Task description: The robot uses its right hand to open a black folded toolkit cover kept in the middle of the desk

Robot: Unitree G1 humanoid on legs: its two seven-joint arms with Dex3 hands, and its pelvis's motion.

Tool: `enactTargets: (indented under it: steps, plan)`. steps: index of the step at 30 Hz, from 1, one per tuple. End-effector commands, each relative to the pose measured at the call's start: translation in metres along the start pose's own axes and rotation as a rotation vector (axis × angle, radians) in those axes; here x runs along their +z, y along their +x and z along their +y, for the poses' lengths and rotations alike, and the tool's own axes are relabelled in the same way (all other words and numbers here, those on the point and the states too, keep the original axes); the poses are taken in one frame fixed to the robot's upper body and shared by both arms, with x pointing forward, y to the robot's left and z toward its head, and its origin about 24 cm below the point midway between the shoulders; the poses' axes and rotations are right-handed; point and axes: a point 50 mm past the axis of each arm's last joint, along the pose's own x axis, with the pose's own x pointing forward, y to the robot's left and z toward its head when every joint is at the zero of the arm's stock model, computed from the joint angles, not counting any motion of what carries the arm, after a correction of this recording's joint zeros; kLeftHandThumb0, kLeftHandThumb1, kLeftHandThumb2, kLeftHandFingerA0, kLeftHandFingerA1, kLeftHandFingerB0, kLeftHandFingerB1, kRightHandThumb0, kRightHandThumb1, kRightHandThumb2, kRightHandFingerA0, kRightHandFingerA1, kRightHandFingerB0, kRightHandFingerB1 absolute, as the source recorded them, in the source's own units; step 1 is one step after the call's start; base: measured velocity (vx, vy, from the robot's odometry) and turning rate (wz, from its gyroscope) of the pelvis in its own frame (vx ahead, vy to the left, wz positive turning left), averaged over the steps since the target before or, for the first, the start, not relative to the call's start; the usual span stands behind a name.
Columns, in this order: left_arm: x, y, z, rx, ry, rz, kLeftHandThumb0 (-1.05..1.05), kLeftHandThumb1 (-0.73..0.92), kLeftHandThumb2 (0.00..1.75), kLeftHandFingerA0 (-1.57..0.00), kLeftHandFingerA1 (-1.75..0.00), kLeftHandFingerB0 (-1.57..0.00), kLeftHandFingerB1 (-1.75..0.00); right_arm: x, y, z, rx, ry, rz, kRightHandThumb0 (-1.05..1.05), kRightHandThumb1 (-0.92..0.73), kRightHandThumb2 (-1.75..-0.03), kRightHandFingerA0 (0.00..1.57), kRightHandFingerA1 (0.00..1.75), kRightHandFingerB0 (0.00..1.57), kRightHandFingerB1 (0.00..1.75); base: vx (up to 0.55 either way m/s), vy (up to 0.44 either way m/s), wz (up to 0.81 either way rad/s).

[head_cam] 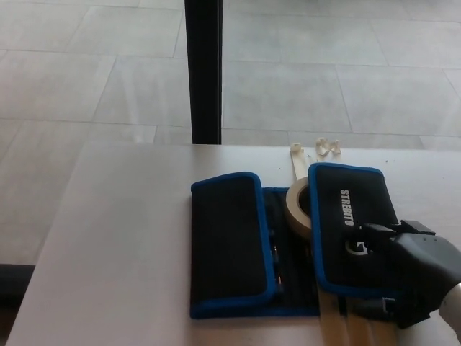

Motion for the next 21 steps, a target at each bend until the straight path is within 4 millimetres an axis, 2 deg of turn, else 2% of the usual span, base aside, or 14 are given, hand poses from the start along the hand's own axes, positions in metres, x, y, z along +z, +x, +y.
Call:
enactTargets:
  steps: [1, 2, 3, 5, 6, 8, 9, 12, 13, 16, 17, 18, 19, 21]
  plan:
    - [-0.005, -0.001, 0.013, 0.047, -0.001, 0.080, -0.65, -0.02, 1.11, -0.66, -1.09, -0.05, -0.78, -0.019, -0.004, 0.014, 0.013, -0.731, 0.005, -0.64, -0.38, -0.76, 0.00, 0.11, 0.06, 0.34, 0.00, 0.000, 0.00]
    - [-0.005, -0.001, 0.013, 0.046, -0.005, 0.080, -0.62, -0.03, 1.09, -0.61, -1.04, -0.12, -0.80, -0.019, -0.004, 0.014, 0.012, -0.737, 0.011, -0.65, -0.36, -0.69, 0.00, 0.00, 0.12, 0.32, 0.00, 0.000, 0.00]
    - [-0.005, -0.001, 0.013, 0.048, -0.018, 0.079, -0.65, 0.00, 1.14, -0.67, -1.10, -0.06, -0.79, -0.023, -0.004, 0.019, -0.013, -0.770, 0.031, -0.20, -0.47, -0.56, 0.00, 0.08, 0.15, 0.29, 0.00, 0.000, 0.00]
    - [-0.004, -0.001, 0.012, 0.049, -0.022, 0.078, -0.65, 0.00, 1.14, -0.67, -1.10, -0.06, -0.79, -0.024, -0.003, 0.020, -0.027, -0.786, 0.037, -0.20, -0.47, -0.56, 0.00, 0.08, 0.15, 0.29, 0.00, 0.000, 0.00]
    - [-0.004, -0.001, 0.012, 0.049, -0.017, 0.078, -0.99, 0.10, 1.41, -0.60, -1.24, -0.38, -1.12, -0.025, -0.003, 0.021, -0.034, -0.789, 0.040, -0.05, -0.50, -0.57, 0.00, 0.06, 0.16, 0.29, 0.00, 0.000, 0.00]
    - [-0.003, -0.001, 0.013, 0.046, -0.004, 0.082, -0.62, -0.03, 1.09, -0.78, -1.16, -0.16, -0.83, -0.026, -0.002, 0.025, -0.049, -0.797, 0.060, -0.11, -0.49, -0.56, 0.00, 0.03, 0.16, 0.28, 0.00, 0.000, 0.00]
    - [-0.002, -0.001, 0.013, 0.047, -0.002, 0.078, -1.00, 0.23, 1.43, -0.60, -1.25, -0.16, -1.01, -0.027, -0.002, 0.026, -0.061, -0.804, 0.063, -0.10, -0.42, -0.71, 0.00, 0.03, 0.13, 0.38, 0.00, 0.000, 0.00]
    - [-0.003, -0.001, 0.012, 0.046, 0.000, 0.075, -1.05, 0.18, 1.42, -0.67, -1.30, -0.18, -1.02, -0.027, -0.002, 0.029, -0.077, -0.814, 0.069, -0.09, -0.50, -0.63, 0.00, 0.09, 0.16, 0.28, 0.00, 0.000, 0.00]
    - [-0.003, -0.001, 0.012, 0.045, -0.008, 0.075, -0.64, -0.01, 1.11, -0.70, -1.11, -0.14, -0.82, -0.027, -0.001, 0.029, -0.128, -0.789, 0.074, -0.08, -0.48, -0.65, 0.06, 0.28, 0.21, 0.33, 0.00, 0.000, 0.00]
    - [-0.003, -0.001, 0.012, 0.046, -0.023, 0.080, -0.69, 0.01, 1.15, -0.60, -1.08, -0.05, -0.80, -0.027, 0.001, 0.025, -0.243, -0.707, 0.057, -0.40, -0.57, -0.58, 0.36, 0.44, 0.37, 0.33, 0.00, 0.000, 0.00]
    - [-0.003, -0.001, 0.012, 0.045, -0.019, 0.077, -0.72, 0.03, 1.17, -0.74, -1.17, -0.02, -0.80, -0.027, 0.002, 0.024, -0.278, -0.685, 0.043, -0.54, -0.48, -0.85, 0.72, 0.83, 0.40, 0.52, 0.00, 0.000, 0.00]
    - [-0.003, -0.001, 0.012, 0.044, -0.014, 0.075, -0.72, 0.03, 1.17, -0.74, -1.17, -0.02, -0.80, -0.027, 0.003, 0.021, -0.330, -0.651, 0.021, -0.54, -0.48, -0.85, 0.72, 0.83, 0.40, 0.52, 0.00, 0.000, 0.00]
    - [-0.004, -0.001, 0.012, 0.043, -0.014, 0.076, -0.70, 0.06, 1.17, -0.77, -1.18, -0.08, -0.81, -0.027, 0.003, 0.020, -0.338, -0.646, 0.022, -0.53, -0.63, -0.61, 0.76, 1.28, 0.46, 0.41, 0.00, 0.000, 0.00]
    - [-0.006, -0.001, 0.011, 0.046, -0.025, 0.084, -0.94, 0.10, 1.48, -0.60, -1.36, -0.22, -1.21, -0.028, 0.004, 0.017, -0.393, -0.619, -0.005, -0.49, -0.50, -0.92, 1.13, 1.33, 0.45, 0.61, 0.00, 0.000, 0.00]
